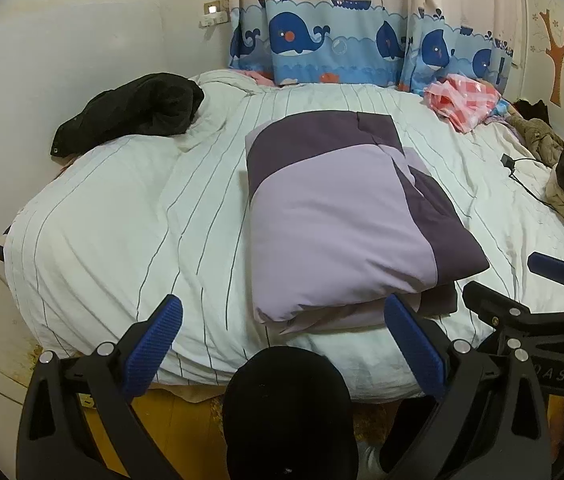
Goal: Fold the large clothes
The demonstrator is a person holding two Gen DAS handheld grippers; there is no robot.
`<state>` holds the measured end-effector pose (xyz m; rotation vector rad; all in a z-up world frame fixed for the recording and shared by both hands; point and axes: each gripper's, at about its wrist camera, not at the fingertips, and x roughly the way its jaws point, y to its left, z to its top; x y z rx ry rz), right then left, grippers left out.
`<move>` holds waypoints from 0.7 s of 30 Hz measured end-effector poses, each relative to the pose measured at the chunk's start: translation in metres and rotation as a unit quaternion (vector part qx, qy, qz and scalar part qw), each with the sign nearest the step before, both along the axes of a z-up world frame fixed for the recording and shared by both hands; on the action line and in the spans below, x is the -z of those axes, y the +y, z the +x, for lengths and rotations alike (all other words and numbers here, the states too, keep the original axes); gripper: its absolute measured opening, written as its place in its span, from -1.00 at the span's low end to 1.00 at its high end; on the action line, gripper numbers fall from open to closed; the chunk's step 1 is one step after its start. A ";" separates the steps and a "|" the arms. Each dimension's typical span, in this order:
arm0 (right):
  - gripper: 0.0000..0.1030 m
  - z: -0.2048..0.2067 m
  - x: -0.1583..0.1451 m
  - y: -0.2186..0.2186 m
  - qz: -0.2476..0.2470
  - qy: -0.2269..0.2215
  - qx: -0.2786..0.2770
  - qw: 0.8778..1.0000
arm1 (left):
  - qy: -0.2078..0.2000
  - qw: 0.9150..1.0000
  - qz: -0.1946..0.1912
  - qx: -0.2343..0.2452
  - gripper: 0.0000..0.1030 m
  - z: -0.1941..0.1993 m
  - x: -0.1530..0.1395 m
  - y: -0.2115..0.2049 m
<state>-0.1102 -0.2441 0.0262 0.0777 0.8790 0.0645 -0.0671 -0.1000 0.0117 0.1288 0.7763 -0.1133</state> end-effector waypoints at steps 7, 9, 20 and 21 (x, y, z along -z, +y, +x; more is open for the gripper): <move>0.87 -0.002 -0.002 0.001 -0.002 0.001 0.002 1.000 | -0.003 1.000 0.000 -0.009 0.88 -0.002 -0.003 0.004; 0.87 -0.003 -0.002 0.001 0.000 0.001 0.002 1.000 | -0.003 1.000 0.000 -0.011 0.88 -0.002 -0.002 0.005; 0.87 -0.006 -0.001 0.009 0.006 0.011 -0.004 1.000 | 0.005 1.000 0.001 -0.023 0.88 -0.003 0.001 0.008; 0.87 -0.006 0.000 0.009 0.007 0.012 -0.004 1.000 | 0.005 1.000 0.002 -0.023 0.88 -0.003 0.001 0.008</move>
